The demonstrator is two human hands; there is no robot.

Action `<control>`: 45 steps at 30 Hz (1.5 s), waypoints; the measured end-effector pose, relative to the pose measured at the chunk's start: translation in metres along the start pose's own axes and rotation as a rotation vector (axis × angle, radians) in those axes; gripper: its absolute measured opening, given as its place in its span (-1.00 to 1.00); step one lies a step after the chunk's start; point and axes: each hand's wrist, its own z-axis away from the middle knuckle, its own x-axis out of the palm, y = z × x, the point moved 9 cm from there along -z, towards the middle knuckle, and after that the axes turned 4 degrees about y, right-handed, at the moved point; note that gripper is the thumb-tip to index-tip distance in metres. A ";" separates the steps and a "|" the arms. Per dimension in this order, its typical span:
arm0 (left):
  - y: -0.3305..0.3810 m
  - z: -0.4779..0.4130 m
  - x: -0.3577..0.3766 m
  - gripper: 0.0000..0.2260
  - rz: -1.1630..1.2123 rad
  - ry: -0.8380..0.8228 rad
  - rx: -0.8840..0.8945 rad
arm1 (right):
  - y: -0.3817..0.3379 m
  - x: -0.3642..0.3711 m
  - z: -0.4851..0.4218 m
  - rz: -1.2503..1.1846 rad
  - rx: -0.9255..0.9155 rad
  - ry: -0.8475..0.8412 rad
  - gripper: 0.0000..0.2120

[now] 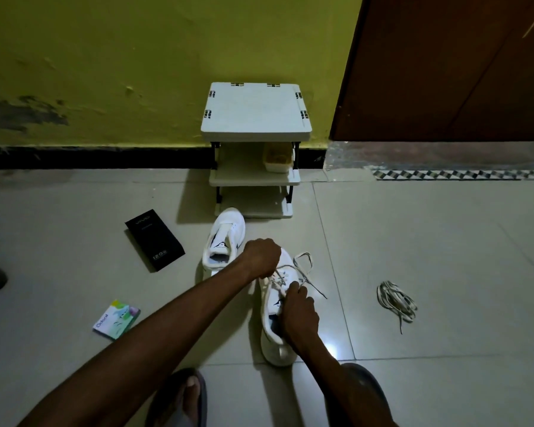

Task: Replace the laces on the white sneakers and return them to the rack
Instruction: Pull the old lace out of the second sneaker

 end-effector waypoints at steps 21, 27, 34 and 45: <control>-0.017 0.010 -0.001 -0.86 0.686 0.105 0.022 | 0.005 0.001 -0.003 0.013 -0.014 0.061 -0.38; -0.034 0.016 -0.029 -0.70 2.491 0.116 -0.314 | 0.010 0.000 -0.004 -0.005 -0.041 0.016 -0.31; -0.040 0.011 -0.065 -0.81 1.513 0.086 -0.238 | -0.003 -0.002 -0.002 0.016 -0.086 0.000 -0.36; 0.011 0.017 0.053 -0.82 0.375 0.094 -0.005 | 0.013 -0.029 -0.009 -0.487 -0.195 0.163 -0.78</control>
